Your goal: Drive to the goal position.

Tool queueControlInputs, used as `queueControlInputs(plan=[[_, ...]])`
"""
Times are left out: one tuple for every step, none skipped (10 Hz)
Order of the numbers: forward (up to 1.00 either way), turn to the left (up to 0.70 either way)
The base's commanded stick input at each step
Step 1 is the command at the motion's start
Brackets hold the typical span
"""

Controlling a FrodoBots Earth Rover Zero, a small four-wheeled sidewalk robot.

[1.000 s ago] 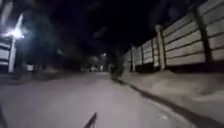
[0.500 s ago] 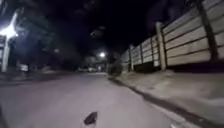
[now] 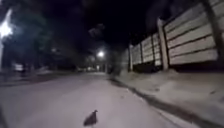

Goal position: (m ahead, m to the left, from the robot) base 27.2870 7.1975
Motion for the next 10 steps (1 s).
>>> queueControlInputs(plan=[[0.7, 0.0], [0.7, 0.0], [0.7, 0.0], [0.7, 0.0], [0.7, -0.13], [0.7, -0.35], [0.7, -0.29], [0.7, -0.04], [0.7, 0.0], [0.7, 0.0]])
